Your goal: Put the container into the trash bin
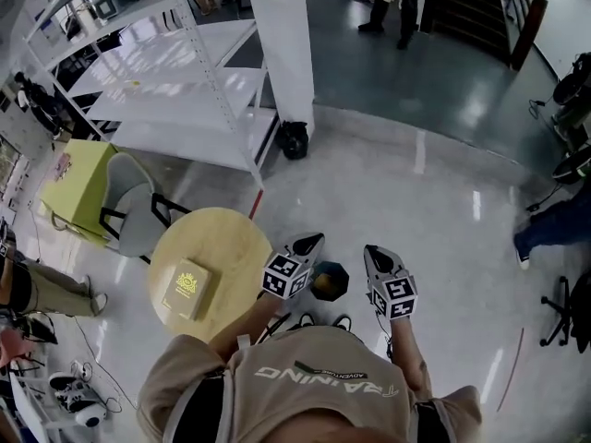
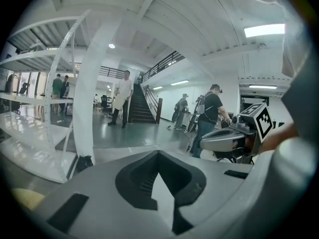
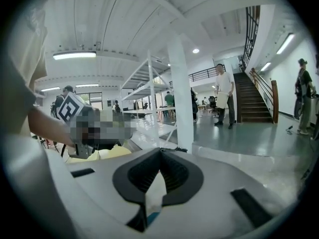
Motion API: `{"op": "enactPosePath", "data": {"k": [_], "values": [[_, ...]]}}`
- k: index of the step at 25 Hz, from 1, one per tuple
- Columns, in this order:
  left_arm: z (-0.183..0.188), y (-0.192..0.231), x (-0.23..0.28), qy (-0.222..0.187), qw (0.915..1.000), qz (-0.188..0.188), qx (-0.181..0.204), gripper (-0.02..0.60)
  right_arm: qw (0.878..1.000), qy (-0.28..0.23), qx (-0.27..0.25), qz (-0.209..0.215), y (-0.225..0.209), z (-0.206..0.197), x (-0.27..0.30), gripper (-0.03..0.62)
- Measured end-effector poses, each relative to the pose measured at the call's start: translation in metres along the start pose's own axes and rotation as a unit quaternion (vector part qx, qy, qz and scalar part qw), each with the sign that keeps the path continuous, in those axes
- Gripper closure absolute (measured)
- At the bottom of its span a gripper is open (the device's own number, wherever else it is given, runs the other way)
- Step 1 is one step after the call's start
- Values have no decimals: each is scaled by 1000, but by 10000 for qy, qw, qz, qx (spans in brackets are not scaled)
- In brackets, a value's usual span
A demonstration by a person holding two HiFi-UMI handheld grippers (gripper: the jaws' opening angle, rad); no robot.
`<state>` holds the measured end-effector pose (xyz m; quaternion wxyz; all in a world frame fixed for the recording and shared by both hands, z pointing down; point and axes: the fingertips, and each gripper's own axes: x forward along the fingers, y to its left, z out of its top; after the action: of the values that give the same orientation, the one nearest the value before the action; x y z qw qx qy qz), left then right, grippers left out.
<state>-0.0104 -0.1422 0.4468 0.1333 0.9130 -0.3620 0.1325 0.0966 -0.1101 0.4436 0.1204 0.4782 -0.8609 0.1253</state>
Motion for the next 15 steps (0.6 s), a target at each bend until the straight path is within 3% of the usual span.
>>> {"op": "enactPosePath", "data": {"k": [7,15], "values": [[22,-5,-24,-263,9995,168,65,578,9998,-165,-99,-66,11,23,-17,591],[19,-10,-36,-242,9995,177,93,578,9996,-202,-67,-177,23,20,-29,591]]}}
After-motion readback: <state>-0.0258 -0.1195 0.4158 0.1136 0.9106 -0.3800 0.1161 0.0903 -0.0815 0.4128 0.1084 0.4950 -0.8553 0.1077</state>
